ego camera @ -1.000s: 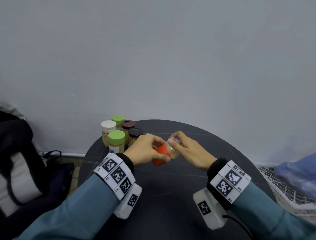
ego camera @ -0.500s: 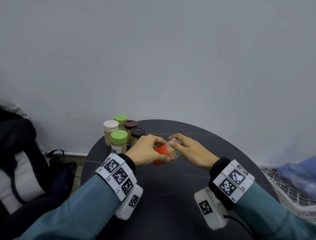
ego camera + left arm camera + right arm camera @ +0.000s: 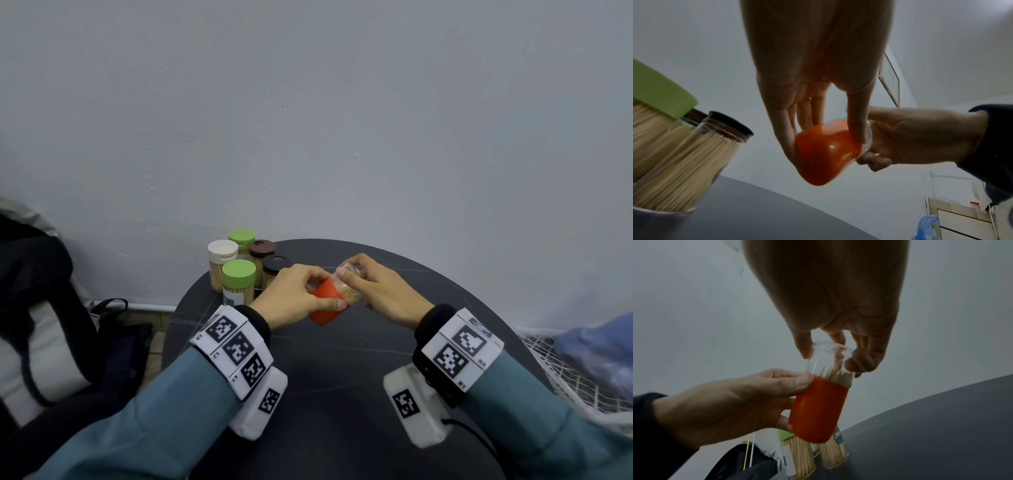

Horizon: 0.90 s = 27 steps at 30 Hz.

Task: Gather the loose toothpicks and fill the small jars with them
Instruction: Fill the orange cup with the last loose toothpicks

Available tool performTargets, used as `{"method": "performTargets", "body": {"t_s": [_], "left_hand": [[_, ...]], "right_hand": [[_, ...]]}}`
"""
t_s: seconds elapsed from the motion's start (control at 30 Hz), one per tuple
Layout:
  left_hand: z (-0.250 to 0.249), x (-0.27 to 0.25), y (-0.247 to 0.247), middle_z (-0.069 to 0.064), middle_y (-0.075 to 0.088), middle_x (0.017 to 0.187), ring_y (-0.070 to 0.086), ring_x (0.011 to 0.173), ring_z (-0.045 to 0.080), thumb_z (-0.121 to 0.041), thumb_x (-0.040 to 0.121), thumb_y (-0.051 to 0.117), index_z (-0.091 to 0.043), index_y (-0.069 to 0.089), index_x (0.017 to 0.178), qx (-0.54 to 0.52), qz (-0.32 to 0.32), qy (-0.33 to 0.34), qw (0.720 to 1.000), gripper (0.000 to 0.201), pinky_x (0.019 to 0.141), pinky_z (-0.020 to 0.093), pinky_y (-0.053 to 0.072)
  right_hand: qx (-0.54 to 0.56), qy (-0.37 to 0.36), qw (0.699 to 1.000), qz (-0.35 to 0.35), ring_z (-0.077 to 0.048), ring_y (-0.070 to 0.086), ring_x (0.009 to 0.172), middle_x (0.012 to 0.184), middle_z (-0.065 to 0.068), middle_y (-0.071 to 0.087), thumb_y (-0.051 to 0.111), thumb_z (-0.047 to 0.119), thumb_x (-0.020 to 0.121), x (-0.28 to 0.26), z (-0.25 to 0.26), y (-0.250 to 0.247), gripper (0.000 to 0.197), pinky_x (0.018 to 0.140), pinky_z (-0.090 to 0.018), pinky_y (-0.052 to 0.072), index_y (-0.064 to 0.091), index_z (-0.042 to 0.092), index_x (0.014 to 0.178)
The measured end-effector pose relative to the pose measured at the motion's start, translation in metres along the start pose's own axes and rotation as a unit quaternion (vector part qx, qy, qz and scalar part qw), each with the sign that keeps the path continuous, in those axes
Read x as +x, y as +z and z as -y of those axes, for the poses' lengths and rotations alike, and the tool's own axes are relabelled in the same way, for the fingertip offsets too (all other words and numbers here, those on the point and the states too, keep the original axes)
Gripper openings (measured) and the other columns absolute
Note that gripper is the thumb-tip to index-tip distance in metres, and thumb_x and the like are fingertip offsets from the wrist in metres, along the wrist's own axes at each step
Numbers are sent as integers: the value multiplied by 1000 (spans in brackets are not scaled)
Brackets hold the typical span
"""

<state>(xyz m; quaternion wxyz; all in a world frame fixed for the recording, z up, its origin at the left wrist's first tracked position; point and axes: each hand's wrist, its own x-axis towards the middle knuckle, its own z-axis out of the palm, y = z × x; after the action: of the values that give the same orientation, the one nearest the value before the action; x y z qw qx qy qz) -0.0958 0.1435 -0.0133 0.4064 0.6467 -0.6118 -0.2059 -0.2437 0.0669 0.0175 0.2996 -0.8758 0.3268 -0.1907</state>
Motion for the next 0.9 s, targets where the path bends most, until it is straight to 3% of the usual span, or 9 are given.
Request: {"method": "performTargets", "body": {"t_s": [0.1, 0.27, 0.33, 0.43, 0.63, 0.77, 0.9], "left_hand": [[1, 1, -1, -5, 68, 104, 59, 90, 6, -35, 75, 76, -24, 66, 109, -4, -1, 4, 1000, 37, 76, 19, 46], [4, 0, -1, -3, 66, 107, 59, 97, 10, -34, 76, 75, -22, 65, 113, -2, 17, 6, 1000, 41, 85, 26, 49], [5, 0, -2, -3, 67, 107, 60, 97, 11, -34, 74, 77, -22, 65, 113, -6, 10, 8, 1000, 42, 84, 27, 49], [6, -1, -5, -3, 68, 105, 61, 95, 10, -34, 71, 79, -22, 66, 112, -8, -4, 12, 1000, 45, 83, 25, 49], [8, -5, -13, 1, 71, 95, 64, 89, 14, -29, 69, 82, -18, 71, 105, -38, -47, 8, 998, 38, 76, 22, 49], [11, -12, -24, -3, 69, 91, 60, 83, 6, -28, 69, 81, -19, 71, 104, -37, -81, 11, 996, 37, 65, 8, 44], [22, -20, -39, -11, 66, 89, 59, 85, 7, -33, 66, 82, -26, 68, 100, -53, -119, -5, 992, 38, 66, 11, 42]], "right_hand": [[12, 6, 1000, -4, 1, 42, 66, 82, 11, 47, 42, 42, 95, 1, 0, 2, 40, 58, -14, 31, 48, 11, 121], [31, 11, 999, 17, -2, 46, 65, 82, 10, 47, 45, 40, 95, 1, 2, 3, 39, 47, -9, 37, 46, 10, 120], [41, 13, 999, 25, -4, 48, 64, 82, 9, 48, 46, 40, 95, 0, 3, 3, 39, 49, -11, 38, 47, 11, 121], [46, 2, 998, 36, -7, 49, 62, 81, 8, 51, 47, 40, 94, 1, 6, 3, 37, 54, -17, 41, 50, 13, 120], [34, -22, 997, 63, -6, 47, 60, 78, 6, 51, 46, 38, 95, 9, 20, 7, 35, 49, -10, 38, 49, 11, 118], [17, -47, 996, 79, -3, 44, 60, 76, 10, 47, 42, 37, 97, 20, 32, 17, 37, 47, -7, 35, 45, 9, 120], [29, -64, 993, 92, 2, 45, 65, 81, 13, 48, 42, 39, 96, 33, 43, 25, 39, 53, -7, 36, 44, 8, 120]]}}
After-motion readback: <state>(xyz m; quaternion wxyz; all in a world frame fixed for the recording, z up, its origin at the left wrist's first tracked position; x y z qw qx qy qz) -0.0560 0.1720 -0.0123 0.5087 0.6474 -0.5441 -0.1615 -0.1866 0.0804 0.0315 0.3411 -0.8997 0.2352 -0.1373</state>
